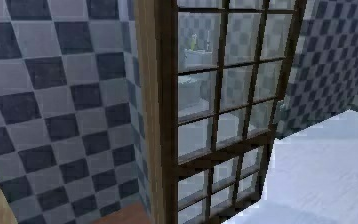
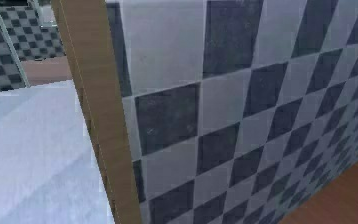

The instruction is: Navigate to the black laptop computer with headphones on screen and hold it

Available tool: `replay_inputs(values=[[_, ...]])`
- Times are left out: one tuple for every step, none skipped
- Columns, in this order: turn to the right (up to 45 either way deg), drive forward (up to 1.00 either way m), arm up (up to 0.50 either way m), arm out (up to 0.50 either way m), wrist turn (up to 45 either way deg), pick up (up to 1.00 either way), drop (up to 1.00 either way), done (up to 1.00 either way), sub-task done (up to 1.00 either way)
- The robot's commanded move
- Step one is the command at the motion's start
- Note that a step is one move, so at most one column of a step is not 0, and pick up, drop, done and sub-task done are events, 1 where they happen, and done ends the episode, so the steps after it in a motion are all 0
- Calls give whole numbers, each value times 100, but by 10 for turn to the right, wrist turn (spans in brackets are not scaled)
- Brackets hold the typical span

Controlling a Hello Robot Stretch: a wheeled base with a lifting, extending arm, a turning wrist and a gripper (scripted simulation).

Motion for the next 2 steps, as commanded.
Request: replay_inputs(values=[[-60, 0, 0, 0, 0, 0, 0, 0, 0], [0, 35, 0, 0, 0, 0, 0, 0, 0]])
